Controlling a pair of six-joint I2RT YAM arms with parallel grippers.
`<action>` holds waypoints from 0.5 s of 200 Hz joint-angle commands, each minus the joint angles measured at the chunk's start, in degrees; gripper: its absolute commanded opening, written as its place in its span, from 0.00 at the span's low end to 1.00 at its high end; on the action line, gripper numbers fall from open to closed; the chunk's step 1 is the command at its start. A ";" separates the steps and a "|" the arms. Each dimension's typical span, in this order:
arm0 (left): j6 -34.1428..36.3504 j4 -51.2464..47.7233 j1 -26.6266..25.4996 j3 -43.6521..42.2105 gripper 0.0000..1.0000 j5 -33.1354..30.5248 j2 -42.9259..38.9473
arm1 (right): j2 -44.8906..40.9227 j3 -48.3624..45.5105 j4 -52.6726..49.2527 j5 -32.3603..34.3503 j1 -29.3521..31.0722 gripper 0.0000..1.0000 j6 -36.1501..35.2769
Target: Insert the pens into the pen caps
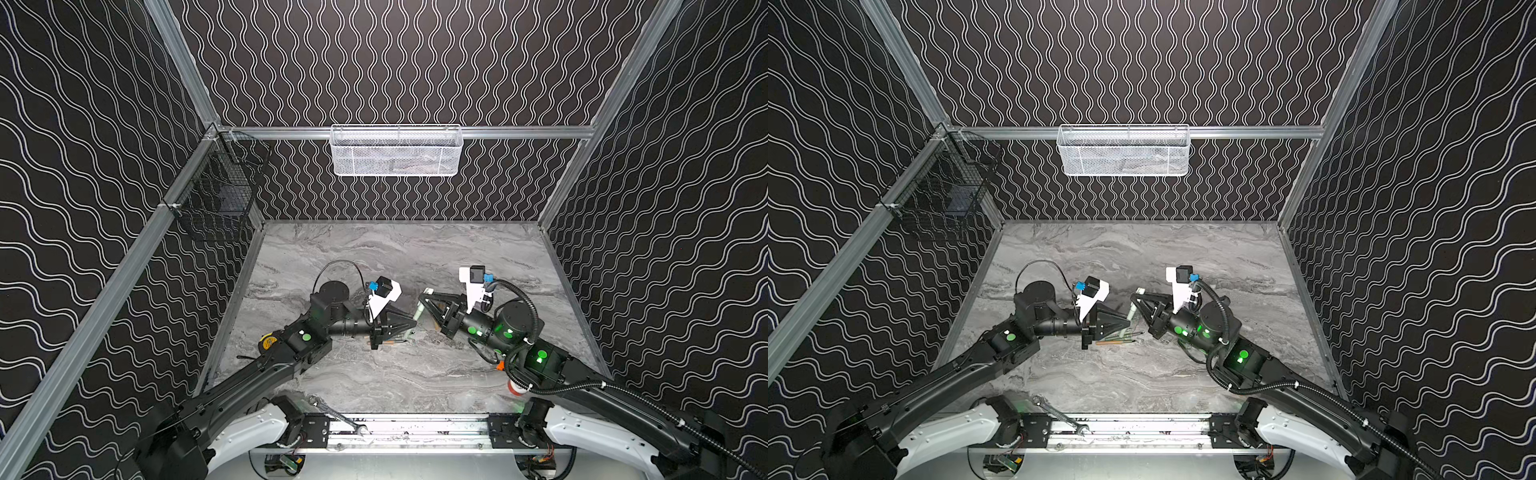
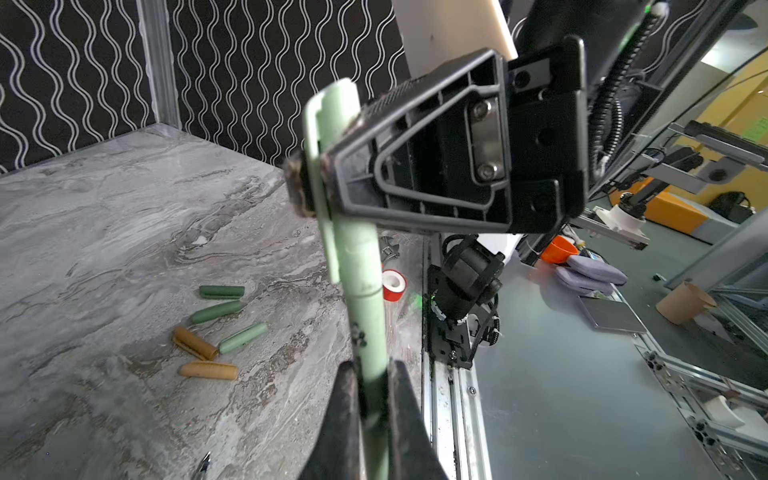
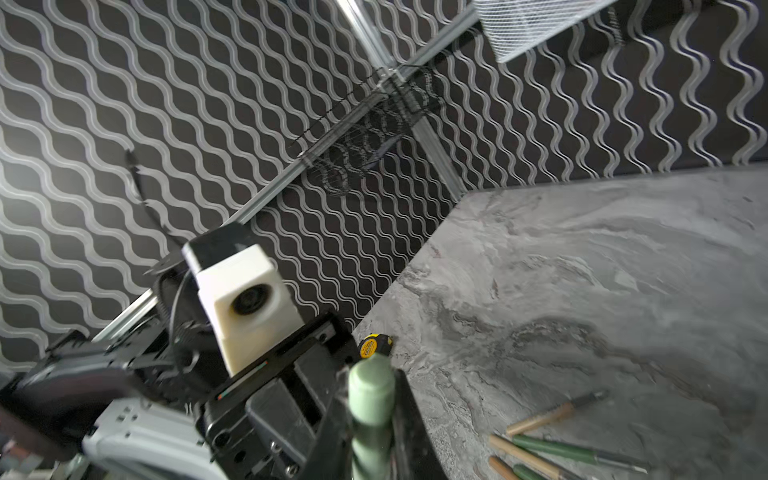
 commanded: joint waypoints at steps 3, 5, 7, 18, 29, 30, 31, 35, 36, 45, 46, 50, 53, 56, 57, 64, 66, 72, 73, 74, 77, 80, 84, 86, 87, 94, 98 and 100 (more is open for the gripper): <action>2.41 9.63 -0.16 0.54 0.00 0.62 -0.52 | 1.58 0.17 -9.18 5.12 0.60 0.00 6.30; 2.46 9.50 -0.16 0.60 0.00 0.57 -0.55 | 1.66 0.25 -9.21 5.08 0.57 0.00 6.20; 2.49 9.34 -0.16 0.62 0.00 0.52 -0.55 | 1.75 0.25 -9.06 5.04 0.56 0.00 5.98; 2.64 8.21 -0.16 0.80 0.00 0.12 -0.86 | 2.12 0.84 -8.82 4.76 0.60 0.00 4.85; 3.08 6.29 -0.21 1.24 0.16 -0.08 -1.07 | 2.15 1.59 -9.30 5.60 0.36 0.00 3.64; 3.14 6.19 -0.19 1.33 0.19 -0.03 -1.17 | 2.14 1.65 -9.30 5.81 0.37 0.00 3.50; 3.22 5.87 -0.17 1.37 0.21 0.05 -1.17 | 2.14 1.68 -9.30 5.92 0.37 0.00 3.38; 3.41 5.01 -0.16 1.48 0.31 0.24 -1.24 | 2.05 1.86 -9.56 6.35 0.27 0.00 2.87; 3.48 4.76 -0.16 1.54 0.35 0.31 -1.25 | 2.00 1.92 -9.65 6.45 0.24 0.00 2.72; 4.11 1.95 -0.21 2.17 0.62 -0.10 -1.57 | 1.90 2.75 -11.03 7.06 -0.82 0.00 1.57; 4.14 1.65 -0.18 2.28 0.65 -0.21 -1.59 | 1.93 2.80 -11.18 7.03 -1.01 0.00 1.50; 4.25 0.49 -0.16 2.55 0.78 -0.63 -1.77 | 1.90 3.08 -11.72 6.97 -1.86 0.00 1.08; 4.34 -0.27 -0.16 2.63 0.88 -1.00 -1.94 | 1.91 3.25 -12.10 6.64 -2.48 0.00 0.81; 4.35 -1.28 -0.16 2.79 0.97 -1.28 -2.10 | 1.95 3.43 -12.51 6.15 -3.46 0.00 0.58; 4.35 -1.64 -0.16 2.85 0.98 -1.37 -2.16 | 1.95 3.49 -12.67 5.91 -3.74 0.00 0.52; 4.58 -3.93 -0.16 3.44 0.99 -1.91 -2.60 | 1.98 3.73 -13.47 4.19 -6.58 0.00 0.20; 4.67 -4.85 -0.16 3.66 0.99 -2.08 -2.76 | 2.09 3.71 -13.69 3.48 -7.47 0.00 0.22; 4.54 -7.07 -0.16 4.05 0.99 -2.68 -3.32 | 2.13 3.68 -14.20 1.50 -10.24 0.00 0.00; 4.49 -7.39 -0.16 4.14 0.99 -2.78 -3.39 | 2.17 3.66 -14.30 1.04 -10.69 0.00 -0.03; 4.46 -7.68 -0.16 4.18 0.99 -2.91 -3.47 | 2.20 3.65 -14.35 0.68 -11.35 0.00 -0.10; 4.25 -8.68 -0.16 4.22 0.99 -3.40 -3.79 | 2.30 3.61 -14.71 -0.45 -12.79 0.00 -0.33; 3.94 -9.48 -0.16 4.35 0.99 -3.92 -4.14 | 2.57 3.64 -15.00 -1.44 -14.38 0.00 -0.57; 3.64 -10.50 -0.16 4.32 0.98 -4.45 -4.58 | 2.83 3.77 -15.71 -2.56 -16.36 0.00 -1.10; 3.58 -10.98 -0.21 4.36 0.99 -4.74 -4.81 | 3.03 3.81 -16.07 -2.89 -17.34 0.00 -1.38; 3.52 -11.37 -0.18 4.42 0.99 -4.86 -4.97 | 3.11 3.86 -16.29 -3.00 -17.84 0.00 -1.56; 3.46 -13.79 -0.21 4.58 0.99 -5.55 -5.80 | 3.83 4.26 -18.02 -3.52 -20.97 0.00 -2.98; 3.33 -15.20 -0.23 4.80 0.99 -5.99 -6.30 | 4.47 4.68 -19.22 -3.69 -22.78 0.00 -4.12; 3.30 -15.71 -0.20 4.94 0.99 -6.18 -6.52 | 4.80 4.96 -19.89 -3.78 -23.65 0.00 -4.84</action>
